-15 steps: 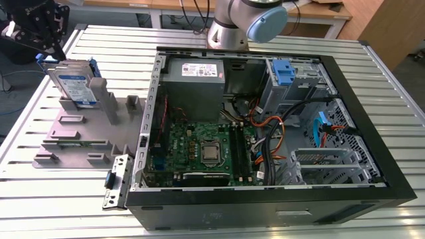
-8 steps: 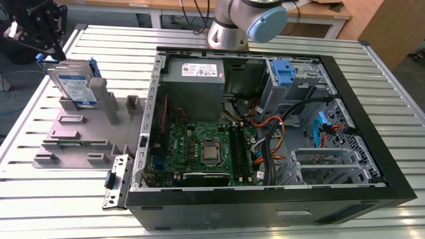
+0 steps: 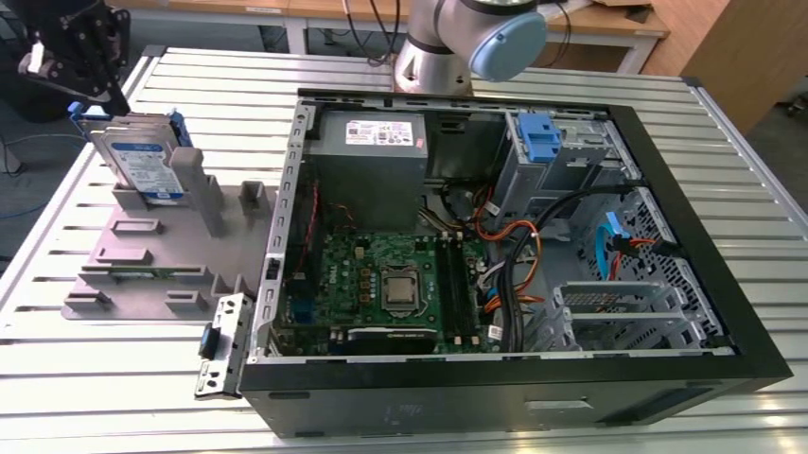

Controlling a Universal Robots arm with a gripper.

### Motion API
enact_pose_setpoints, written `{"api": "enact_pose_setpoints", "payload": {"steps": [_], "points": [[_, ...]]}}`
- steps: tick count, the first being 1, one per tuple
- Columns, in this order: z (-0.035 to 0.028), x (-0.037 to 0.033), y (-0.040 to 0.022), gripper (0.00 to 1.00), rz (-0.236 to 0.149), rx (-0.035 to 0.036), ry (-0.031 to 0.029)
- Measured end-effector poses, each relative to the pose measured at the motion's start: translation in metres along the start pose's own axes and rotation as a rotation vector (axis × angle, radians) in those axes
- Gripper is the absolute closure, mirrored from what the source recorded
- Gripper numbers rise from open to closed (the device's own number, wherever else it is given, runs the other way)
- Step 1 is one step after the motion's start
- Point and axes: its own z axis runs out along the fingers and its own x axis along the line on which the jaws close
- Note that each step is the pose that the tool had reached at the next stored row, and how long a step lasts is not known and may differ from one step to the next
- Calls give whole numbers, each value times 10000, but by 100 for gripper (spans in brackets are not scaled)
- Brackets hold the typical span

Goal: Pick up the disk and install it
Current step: 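Pick up the disk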

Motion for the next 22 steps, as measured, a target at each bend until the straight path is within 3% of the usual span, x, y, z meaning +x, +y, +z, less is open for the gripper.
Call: {"api": "enact_pose_setpoints", "payload": {"steps": [4,22], "points": [[0,-13,-62,89,-118,-1,4],[-11,-10,-48,89,-130,16,-1]]}}
